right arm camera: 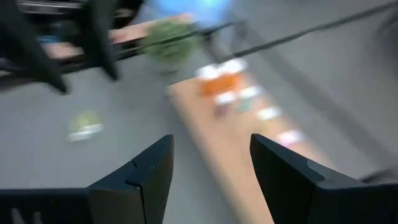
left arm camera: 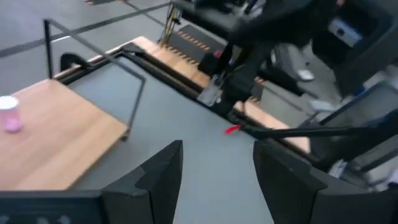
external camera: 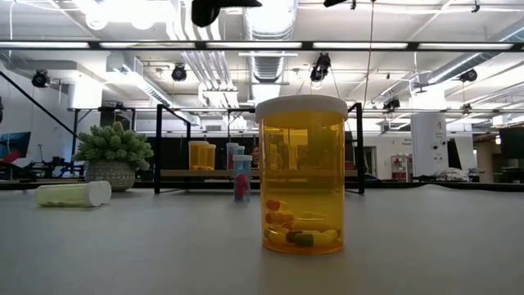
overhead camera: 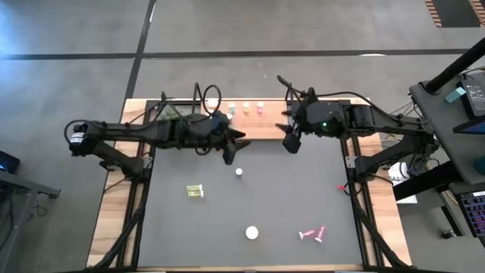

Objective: Pick and place medicine bottles onto shelf by color
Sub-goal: Put the bottom pink pill bottle on the shelf aligned with the other pink pill bottle

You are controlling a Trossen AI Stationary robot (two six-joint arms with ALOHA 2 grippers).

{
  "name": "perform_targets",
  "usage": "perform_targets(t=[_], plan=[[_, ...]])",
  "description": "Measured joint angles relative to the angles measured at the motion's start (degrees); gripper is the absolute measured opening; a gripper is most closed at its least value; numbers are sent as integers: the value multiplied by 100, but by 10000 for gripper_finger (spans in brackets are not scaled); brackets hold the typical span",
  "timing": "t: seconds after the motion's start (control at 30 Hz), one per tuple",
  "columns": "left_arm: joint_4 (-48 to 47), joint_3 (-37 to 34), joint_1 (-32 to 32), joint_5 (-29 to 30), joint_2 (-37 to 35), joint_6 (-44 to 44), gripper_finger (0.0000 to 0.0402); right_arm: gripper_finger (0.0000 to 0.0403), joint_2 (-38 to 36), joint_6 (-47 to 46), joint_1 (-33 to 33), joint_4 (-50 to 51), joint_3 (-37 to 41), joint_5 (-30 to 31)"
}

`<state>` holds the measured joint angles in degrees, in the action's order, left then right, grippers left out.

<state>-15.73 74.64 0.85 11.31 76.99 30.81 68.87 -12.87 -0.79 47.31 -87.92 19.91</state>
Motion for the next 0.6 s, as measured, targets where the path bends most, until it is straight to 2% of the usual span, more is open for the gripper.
perform_targets(t=[0.17, 0.27, 0.4, 0.6], plan=[[303, -1, 545, 491, 0, 186, 180, 203, 87, -604, 33, 94, 0, -1660], [306, -1, 877, 897, 31, 346, 180, 203, 197, -445, 254, 102, 0, -2216], [299, -1, 1294, 1349, 71, 569, 180, 203, 333, -483, 802, 454, 0, -2302], [273, -5, 1749, 1681, 218, 796, 180, 203, 373, -1694, 1859, 1958, 2, -2197]])
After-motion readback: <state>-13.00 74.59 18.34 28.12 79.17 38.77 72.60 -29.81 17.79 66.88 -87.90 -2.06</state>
